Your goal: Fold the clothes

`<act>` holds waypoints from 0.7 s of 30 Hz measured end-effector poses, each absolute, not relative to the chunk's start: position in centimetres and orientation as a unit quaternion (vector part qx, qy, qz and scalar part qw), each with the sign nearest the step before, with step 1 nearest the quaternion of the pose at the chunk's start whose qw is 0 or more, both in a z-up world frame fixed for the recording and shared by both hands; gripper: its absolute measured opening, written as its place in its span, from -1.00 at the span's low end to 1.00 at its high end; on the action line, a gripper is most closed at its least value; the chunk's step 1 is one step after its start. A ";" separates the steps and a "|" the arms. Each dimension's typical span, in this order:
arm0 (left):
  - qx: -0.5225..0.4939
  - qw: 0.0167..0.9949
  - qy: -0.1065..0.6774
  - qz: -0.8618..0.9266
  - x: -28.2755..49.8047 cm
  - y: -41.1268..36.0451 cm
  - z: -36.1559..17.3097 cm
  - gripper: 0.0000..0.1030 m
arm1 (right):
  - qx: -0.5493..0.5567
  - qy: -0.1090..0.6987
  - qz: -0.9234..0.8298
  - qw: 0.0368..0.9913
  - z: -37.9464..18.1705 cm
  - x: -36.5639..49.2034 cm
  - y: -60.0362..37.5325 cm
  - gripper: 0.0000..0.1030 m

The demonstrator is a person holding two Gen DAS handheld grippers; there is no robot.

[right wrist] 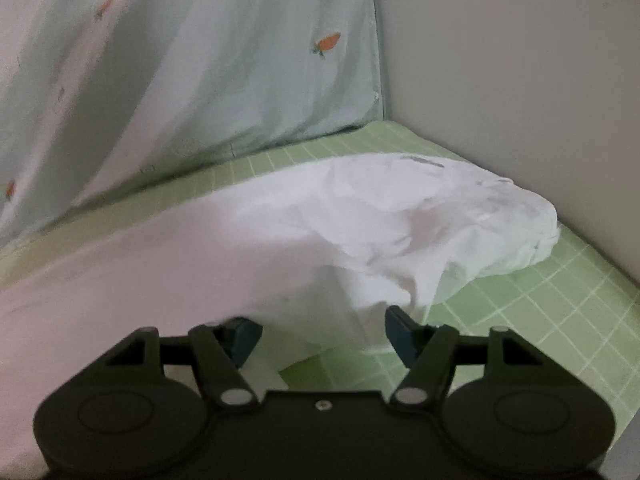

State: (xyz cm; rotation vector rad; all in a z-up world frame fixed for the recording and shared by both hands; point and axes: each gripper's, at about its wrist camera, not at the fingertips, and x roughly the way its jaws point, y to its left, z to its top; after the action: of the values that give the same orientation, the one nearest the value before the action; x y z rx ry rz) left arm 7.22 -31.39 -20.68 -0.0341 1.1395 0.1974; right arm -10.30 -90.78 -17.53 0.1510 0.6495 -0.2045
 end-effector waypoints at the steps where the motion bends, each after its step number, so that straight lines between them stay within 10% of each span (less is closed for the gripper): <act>1: -0.017 0.837 0.539 0.093 7.2 -31.3 -20.7 0.20 | 0.055 0.325 -0.103 0.938 -18.0 -10.0 -90.5 0.35; 21: -0.030 0.830 0.547 0.106 7.7 -31.3 -20.7 0.28 | -0.056 0.278 -0.032 0.958 -16.0 -10.5 -88.2 0.35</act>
State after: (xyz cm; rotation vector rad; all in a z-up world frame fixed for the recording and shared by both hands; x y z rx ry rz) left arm 7.71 -31.33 -20.74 -0.0637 1.1599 0.2246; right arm -10.51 -88.22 -15.96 -0.1141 0.5636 -0.0640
